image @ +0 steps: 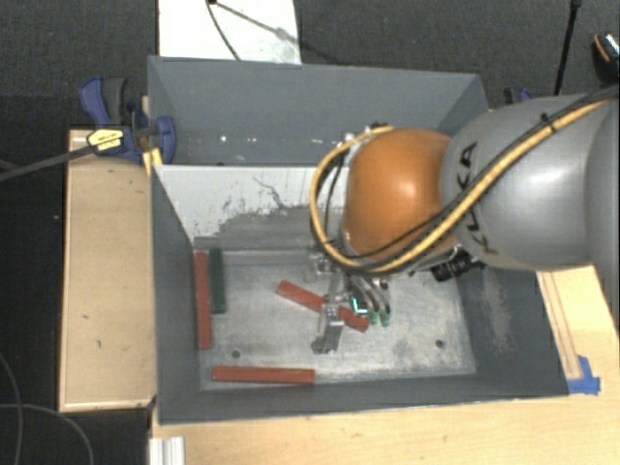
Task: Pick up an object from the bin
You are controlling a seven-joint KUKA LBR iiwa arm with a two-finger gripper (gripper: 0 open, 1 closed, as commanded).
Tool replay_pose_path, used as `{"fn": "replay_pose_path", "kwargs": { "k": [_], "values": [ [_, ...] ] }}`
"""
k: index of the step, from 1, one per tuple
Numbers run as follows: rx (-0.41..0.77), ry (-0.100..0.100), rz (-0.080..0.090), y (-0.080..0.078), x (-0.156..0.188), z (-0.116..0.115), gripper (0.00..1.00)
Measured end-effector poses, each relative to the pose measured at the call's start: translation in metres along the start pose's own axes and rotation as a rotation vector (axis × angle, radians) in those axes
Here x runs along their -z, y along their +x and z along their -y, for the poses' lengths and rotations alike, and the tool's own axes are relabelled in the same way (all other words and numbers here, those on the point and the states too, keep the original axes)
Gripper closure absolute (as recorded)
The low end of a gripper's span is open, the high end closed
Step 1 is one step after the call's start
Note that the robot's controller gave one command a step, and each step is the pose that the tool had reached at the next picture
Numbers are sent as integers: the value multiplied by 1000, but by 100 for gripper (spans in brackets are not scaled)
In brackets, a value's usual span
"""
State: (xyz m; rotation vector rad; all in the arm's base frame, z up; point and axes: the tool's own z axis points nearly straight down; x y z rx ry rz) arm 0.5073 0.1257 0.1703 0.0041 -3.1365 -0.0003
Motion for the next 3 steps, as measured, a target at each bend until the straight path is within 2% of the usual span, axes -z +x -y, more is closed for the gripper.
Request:
{"fn": "replay_pose_path", "kwargs": {
  "k": [1, 2, 3],
  "values": [
    [5, 3, 1, -40, -98, 54, 0],
    [4, -1, 6, -41, -94, 51, 100],
    [21, -2, 15, -29, 32, 34, 100]
  ]
}}
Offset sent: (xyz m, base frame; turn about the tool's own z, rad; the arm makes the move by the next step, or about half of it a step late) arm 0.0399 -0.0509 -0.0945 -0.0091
